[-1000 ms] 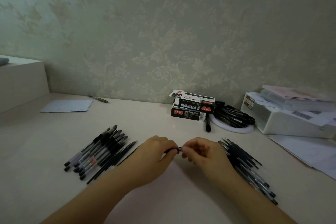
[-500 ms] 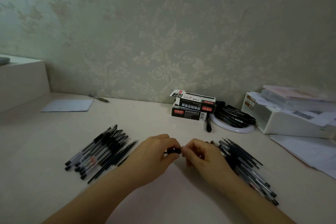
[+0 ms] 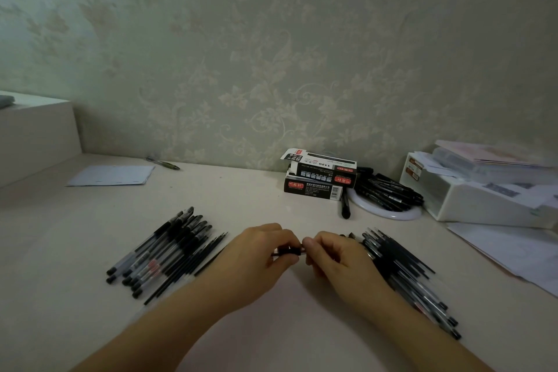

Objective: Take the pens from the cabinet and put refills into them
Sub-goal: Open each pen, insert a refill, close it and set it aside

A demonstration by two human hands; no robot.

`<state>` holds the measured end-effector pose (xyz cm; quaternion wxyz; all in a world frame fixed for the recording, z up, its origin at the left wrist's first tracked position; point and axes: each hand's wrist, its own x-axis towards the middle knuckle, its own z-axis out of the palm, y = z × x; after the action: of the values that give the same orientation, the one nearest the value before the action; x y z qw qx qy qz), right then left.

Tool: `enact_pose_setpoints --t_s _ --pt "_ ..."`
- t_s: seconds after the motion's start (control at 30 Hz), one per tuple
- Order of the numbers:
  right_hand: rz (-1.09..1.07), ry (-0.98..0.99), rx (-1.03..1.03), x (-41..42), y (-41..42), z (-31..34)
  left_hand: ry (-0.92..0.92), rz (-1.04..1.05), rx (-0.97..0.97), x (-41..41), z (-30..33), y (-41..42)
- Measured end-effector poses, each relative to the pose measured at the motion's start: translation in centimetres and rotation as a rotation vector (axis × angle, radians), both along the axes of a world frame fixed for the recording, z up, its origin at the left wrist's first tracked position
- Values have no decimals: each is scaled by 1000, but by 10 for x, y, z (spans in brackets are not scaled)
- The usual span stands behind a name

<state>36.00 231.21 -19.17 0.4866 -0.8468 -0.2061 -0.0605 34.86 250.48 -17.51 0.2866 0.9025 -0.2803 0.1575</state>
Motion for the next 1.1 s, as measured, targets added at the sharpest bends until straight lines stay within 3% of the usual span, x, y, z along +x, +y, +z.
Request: enact_pose_setpoints --t_s 0.47,0.6,0.7,0.8,0.93,1.1 --pt "37 -24 -17 -3 1 4 -35 21 -102 1 4 1" --pt "-61 -209 -42 -1 5 4 -66 102 -134 3 2 0" --pt "-209 -318 -223 8 2 -1 -45 184 -165 5 0 3" --pt "-237 -297 -383 13 -2 -9 6 231 -171 8 -3 6" --pt "-185 -291 -440 13 1 -12 41 191 -107 7 -8 5" --pt "-171 -266 -338 13 0 -9 43 181 -39 9 -9 7"
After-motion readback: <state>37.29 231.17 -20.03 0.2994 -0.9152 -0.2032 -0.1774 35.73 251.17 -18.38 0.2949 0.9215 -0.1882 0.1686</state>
